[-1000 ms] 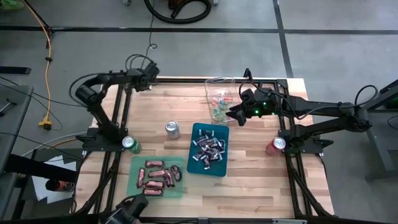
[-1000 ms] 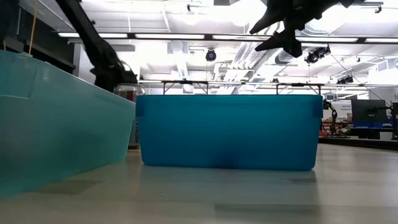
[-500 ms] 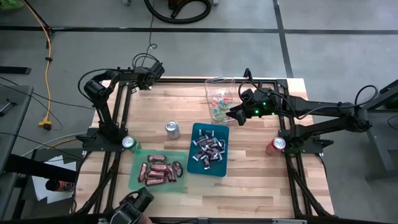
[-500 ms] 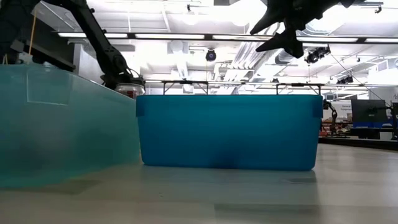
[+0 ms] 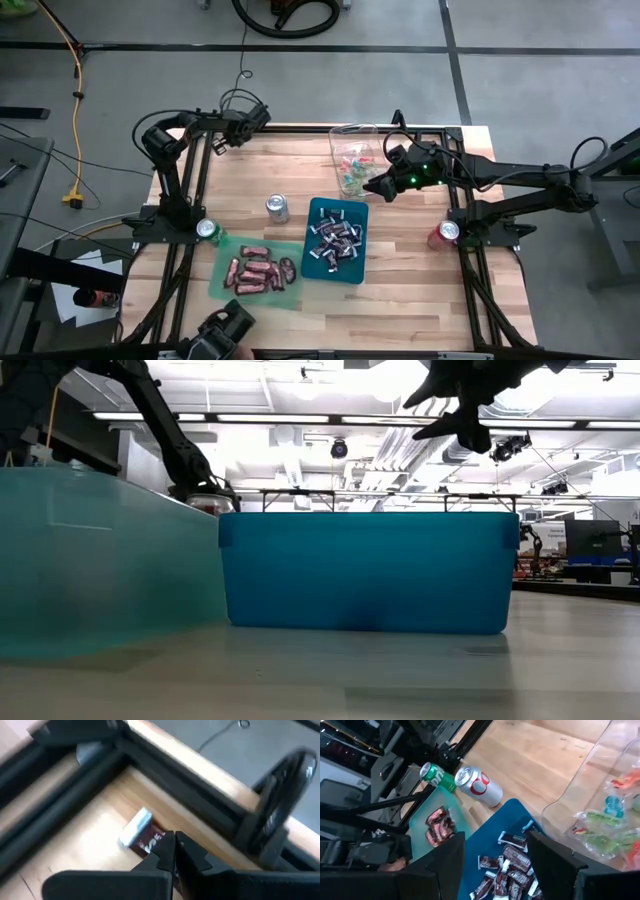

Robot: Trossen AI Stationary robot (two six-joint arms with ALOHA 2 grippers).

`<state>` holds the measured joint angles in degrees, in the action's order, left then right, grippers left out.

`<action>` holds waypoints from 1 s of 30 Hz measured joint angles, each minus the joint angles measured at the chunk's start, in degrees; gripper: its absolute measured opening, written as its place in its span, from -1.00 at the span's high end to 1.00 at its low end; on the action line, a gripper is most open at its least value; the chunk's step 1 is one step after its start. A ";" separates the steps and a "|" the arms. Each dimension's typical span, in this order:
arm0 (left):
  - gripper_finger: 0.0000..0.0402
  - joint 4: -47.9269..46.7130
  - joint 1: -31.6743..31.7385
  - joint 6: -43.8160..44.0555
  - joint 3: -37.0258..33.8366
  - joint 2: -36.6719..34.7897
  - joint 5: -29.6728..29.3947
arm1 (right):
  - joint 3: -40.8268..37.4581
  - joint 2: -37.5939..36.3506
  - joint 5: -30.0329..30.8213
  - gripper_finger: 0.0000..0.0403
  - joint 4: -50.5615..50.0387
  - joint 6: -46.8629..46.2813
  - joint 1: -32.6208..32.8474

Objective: Sort candy
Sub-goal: Put the brown-white chocolate into the blue bin

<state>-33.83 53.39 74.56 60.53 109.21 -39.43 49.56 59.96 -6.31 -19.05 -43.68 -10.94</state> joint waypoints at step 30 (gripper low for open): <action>1.00 -11.90 -29.37 -9.91 0.46 -3.16 18.00 | 0.00 -0.06 -3.12 -0.03 0.02 3.64 0.09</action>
<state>-45.74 24.02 64.66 60.99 106.05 -21.43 49.56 59.90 -9.42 -19.03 -40.03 -10.85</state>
